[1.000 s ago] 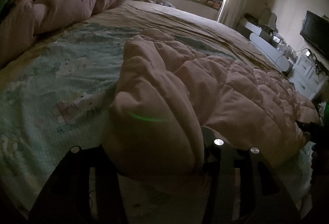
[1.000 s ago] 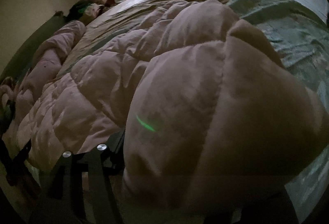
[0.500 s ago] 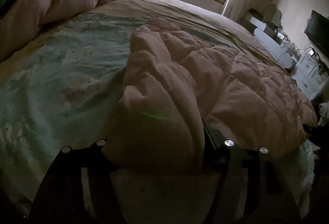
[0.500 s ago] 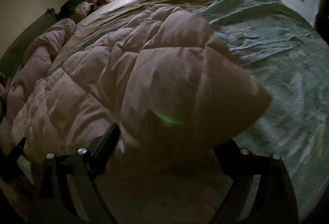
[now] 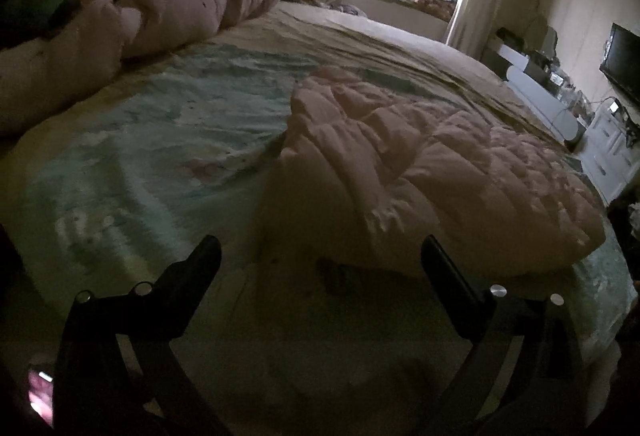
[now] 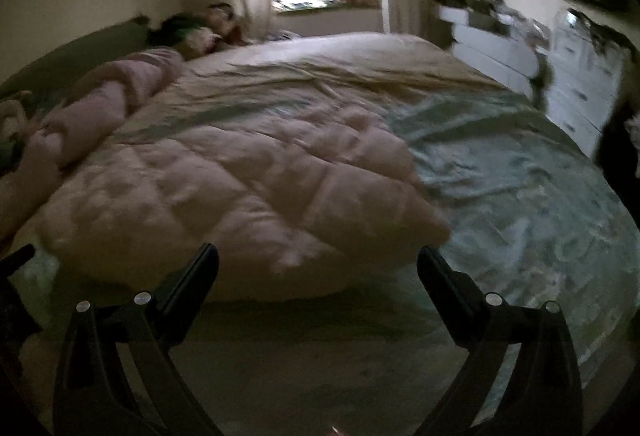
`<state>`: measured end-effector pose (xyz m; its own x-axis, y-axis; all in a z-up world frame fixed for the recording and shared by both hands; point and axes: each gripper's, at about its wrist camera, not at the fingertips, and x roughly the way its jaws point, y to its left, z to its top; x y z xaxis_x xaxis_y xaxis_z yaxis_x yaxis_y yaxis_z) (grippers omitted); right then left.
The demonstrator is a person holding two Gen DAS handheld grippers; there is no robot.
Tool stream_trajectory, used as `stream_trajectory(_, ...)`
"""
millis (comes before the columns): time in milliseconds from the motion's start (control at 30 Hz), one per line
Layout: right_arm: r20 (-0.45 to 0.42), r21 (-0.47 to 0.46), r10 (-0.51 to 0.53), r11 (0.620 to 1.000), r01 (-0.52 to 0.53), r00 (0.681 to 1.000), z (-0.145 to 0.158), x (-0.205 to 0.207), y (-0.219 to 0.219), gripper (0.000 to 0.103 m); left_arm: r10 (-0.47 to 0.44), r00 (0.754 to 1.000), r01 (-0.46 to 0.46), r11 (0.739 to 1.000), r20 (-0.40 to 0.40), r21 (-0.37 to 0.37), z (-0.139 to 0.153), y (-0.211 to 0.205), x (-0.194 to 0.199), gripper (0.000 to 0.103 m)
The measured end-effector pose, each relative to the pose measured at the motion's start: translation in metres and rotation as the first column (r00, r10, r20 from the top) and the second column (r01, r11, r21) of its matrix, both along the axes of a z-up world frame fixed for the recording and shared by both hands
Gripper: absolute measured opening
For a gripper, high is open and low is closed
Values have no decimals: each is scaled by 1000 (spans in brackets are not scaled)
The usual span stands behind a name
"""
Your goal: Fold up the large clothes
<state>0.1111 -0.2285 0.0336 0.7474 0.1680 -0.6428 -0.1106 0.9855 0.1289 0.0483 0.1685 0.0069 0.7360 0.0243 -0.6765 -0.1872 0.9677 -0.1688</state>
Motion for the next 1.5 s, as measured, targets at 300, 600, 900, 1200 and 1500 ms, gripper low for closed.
stream_trajectory(300,68,-28,126,992,-124,990,35,-36,50,99,-13,997,12,1000,74,14,30,-19,-52,94)
stream_trajectory(600,149,-97,159,985,-145,976,43,-92,73,99,-51,989,47,998,139,34,47,-48,-92,94)
stream_trajectory(900,128,-61,126,991,-119,984,17,-123,82,99,-97,987,90,994,127,58,35,-78,-100,94)
stream_trajectory(1200,88,-53,114,993,-110,990,-4,-127,83,99,-127,988,121,990,89,70,18,-102,-95,94)
stream_trajectory(1500,79,-59,137,989,-132,987,-8,-128,85,99,-124,989,117,989,78,90,15,-113,-95,94)
